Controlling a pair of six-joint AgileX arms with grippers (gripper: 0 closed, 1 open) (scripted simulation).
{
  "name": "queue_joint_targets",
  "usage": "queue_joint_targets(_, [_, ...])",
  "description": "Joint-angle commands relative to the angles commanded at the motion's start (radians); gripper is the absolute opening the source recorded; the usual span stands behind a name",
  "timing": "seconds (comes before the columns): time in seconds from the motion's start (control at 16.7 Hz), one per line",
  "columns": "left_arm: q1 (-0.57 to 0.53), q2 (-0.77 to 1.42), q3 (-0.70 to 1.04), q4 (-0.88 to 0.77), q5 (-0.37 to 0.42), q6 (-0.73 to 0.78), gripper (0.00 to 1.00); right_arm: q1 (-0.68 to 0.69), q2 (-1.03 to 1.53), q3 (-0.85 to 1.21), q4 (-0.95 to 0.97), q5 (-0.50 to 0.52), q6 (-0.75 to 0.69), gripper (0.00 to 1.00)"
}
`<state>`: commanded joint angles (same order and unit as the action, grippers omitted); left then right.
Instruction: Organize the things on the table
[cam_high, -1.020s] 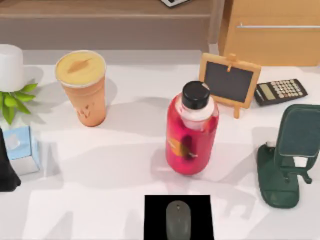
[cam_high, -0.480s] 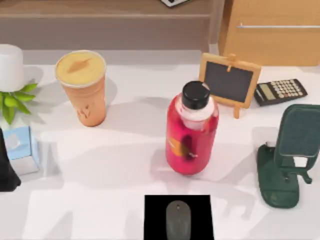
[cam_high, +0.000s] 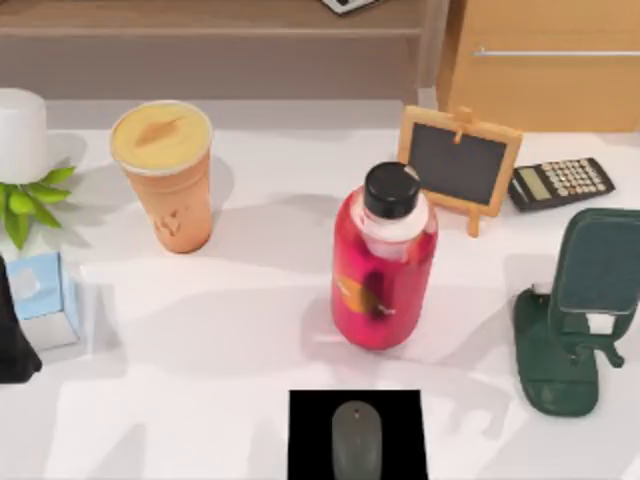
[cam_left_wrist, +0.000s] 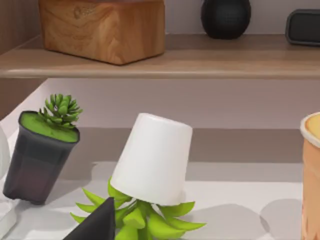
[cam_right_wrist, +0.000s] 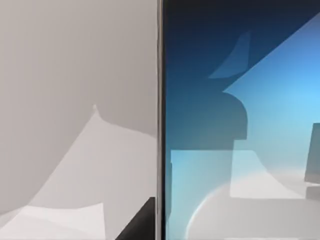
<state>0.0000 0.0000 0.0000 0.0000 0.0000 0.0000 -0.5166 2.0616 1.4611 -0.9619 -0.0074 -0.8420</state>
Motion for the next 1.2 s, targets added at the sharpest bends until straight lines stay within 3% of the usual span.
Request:
queue_joint_targets(0.24, [0.000,0.000,0.000,0.000,0.000,0.000,1.00,0.032,-0.028,-0.005,0.005,0.029,0.034,0.00])
queue_joint_targets(0.48, [0.000,0.000,0.000,0.000,0.000,0.000,1.00,0.217,-0.214,-0.016,0.027,0.168,0.225,0.00])
queue_joint_targets(0.78, [0.000,0.000,0.000,0.000,0.000,0.000,1.00,0.659,-0.596,-0.144,0.102,0.432,0.687,0.00])
queue_joint_targets(1.02, [0.000,0.000,0.000,0.000,0.000,0.000,1.00,1.058,-0.903,-0.365,0.199,0.641,1.102,0.00])
queue_joint_targets(1.2, [0.000,0.000,0.000,0.000,0.000,0.000,1.00,1.282,-1.072,-0.564,0.282,0.765,1.331,0.00])
